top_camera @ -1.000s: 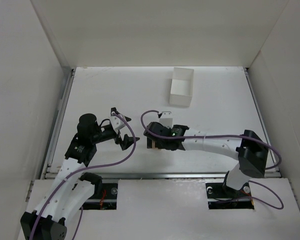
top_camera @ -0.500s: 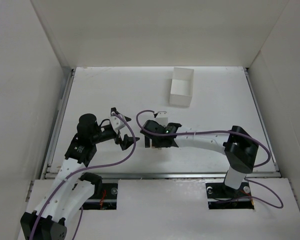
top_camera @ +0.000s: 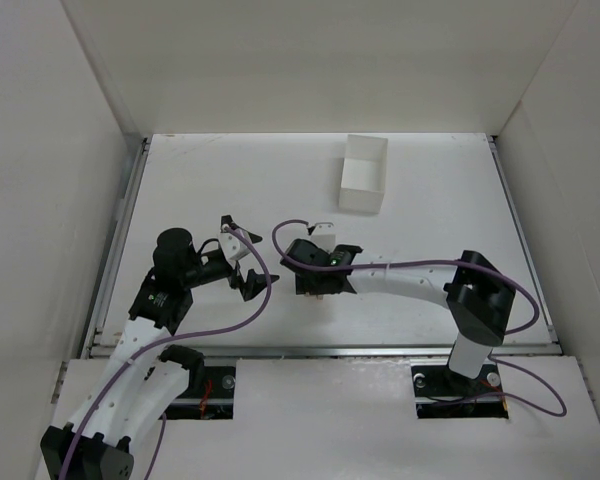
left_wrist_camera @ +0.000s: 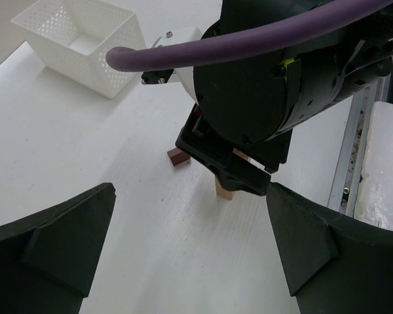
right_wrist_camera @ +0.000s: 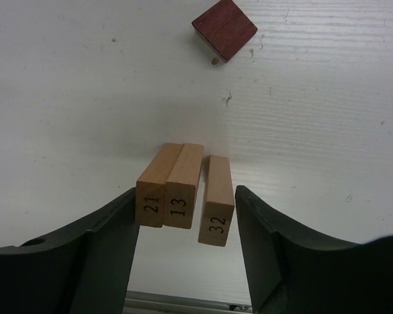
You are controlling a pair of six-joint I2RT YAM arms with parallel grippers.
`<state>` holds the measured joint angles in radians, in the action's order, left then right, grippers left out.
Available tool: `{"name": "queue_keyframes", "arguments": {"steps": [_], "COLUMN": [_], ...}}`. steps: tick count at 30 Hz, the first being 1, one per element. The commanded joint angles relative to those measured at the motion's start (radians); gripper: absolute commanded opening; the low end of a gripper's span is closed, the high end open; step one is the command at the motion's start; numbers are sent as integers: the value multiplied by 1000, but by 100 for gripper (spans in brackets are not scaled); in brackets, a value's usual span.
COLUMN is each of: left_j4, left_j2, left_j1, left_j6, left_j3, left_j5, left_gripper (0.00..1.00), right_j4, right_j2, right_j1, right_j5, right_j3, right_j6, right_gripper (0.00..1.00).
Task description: Build the wood block tower
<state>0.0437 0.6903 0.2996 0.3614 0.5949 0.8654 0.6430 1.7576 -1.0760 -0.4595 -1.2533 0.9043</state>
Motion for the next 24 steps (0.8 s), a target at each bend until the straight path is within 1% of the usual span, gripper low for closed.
{"name": "queue_keyframes", "arguments": {"steps": [1, 3, 9, 12, 16, 17, 19, 21, 24], "left_j4": [-24, -24, -24, -24, -24, -24, -24, -24, -24], "left_j2": [-15, -15, -15, -15, -15, -15, -15, -15, -15], "left_j1": [3, 3, 3, 3, 3, 3, 3, 3, 3], "left_j6": [7, 7, 7, 7, 7, 7, 7, 7, 7], "left_j3": [-18, -18, -18, -18, -18, -18, -18, -18, -18], "left_j5": [32, 32, 32, 32, 32, 32, 32, 32, 32], "left_gripper": [100, 100, 100, 100, 100, 100, 100, 100, 100], "right_j4": [-36, -36, -36, -36, -36, -36, -36, -45, -45], "right_j2": [-3, -3, 6, 6, 6, 6, 6, -13, -23], "right_j1": [11, 11, 21, 21, 21, 21, 21, 21, 21], "right_j5": [-2, -2, -2, -2, -2, -2, -2, -2, -2], "right_j3": [-38, -38, -47, -47, -47, -47, -47, -47, -57], "right_j6": [-2, -2, -2, -2, -2, -2, -2, -2, -24], "right_gripper": [63, 58, 57, 54, 52, 55, 69, 71, 79]}}
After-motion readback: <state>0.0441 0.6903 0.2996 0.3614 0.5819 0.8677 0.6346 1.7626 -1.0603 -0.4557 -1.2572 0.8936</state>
